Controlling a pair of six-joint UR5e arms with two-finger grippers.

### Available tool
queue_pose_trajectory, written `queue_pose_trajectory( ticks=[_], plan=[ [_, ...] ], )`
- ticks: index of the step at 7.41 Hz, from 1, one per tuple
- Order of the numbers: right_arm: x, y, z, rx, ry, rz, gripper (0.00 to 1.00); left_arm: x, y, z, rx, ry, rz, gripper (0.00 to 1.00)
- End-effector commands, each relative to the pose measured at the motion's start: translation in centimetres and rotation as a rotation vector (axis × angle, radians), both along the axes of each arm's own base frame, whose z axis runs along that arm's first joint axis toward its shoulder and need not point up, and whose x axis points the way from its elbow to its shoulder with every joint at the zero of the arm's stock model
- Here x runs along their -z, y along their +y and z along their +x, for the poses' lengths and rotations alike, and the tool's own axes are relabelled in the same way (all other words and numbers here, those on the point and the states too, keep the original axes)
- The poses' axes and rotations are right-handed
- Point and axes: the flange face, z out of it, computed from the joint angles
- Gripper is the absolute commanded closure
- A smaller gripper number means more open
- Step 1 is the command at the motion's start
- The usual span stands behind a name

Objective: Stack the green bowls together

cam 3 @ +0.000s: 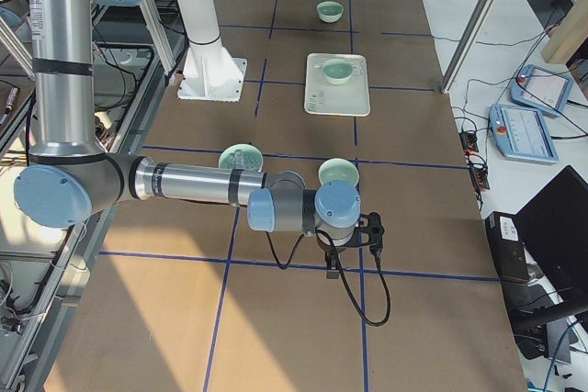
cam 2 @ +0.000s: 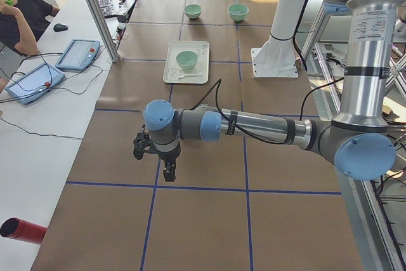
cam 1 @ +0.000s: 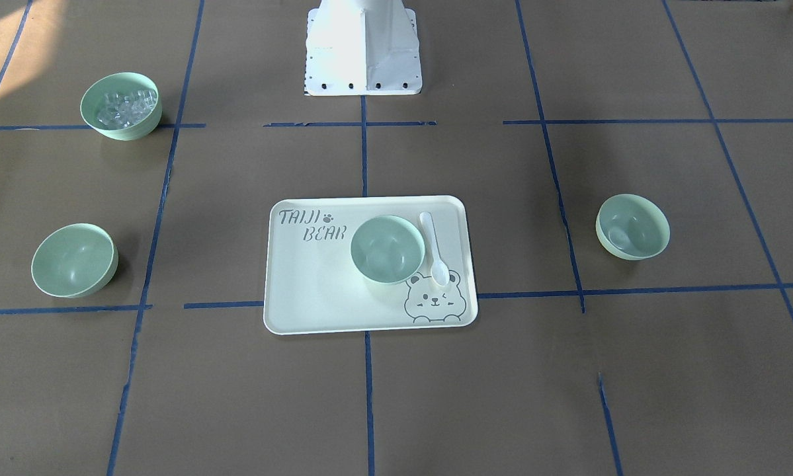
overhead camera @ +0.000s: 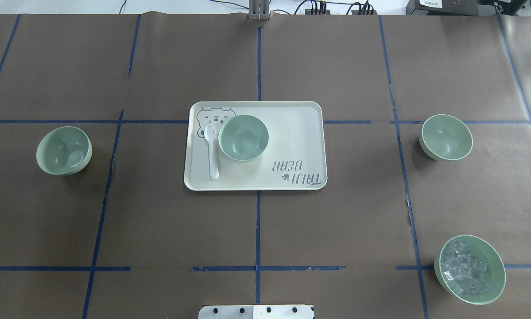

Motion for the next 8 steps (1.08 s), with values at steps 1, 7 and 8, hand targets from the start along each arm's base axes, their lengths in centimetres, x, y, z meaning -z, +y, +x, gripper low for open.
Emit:
queue_pose_trajectory(
  ticks=[1,7,8],
  plan=[
    [0.2,-0.1,0.0,0.0,0.002,0.009,0.0,1.2,-0.3,0.0,0.002,0.001,0.021,0.0],
    [0.8,-0.2,0.0,-0.001,-0.005,0.02,0.0,7.9,-0.5,13.7,0.06,0.153,0.013,0.0],
    [0.9,-0.2,0.0,-0.001,-0.004,0.022,0.0,7.8,0.1,16.1,0.076,0.169,-0.002,0.0]
  ],
)
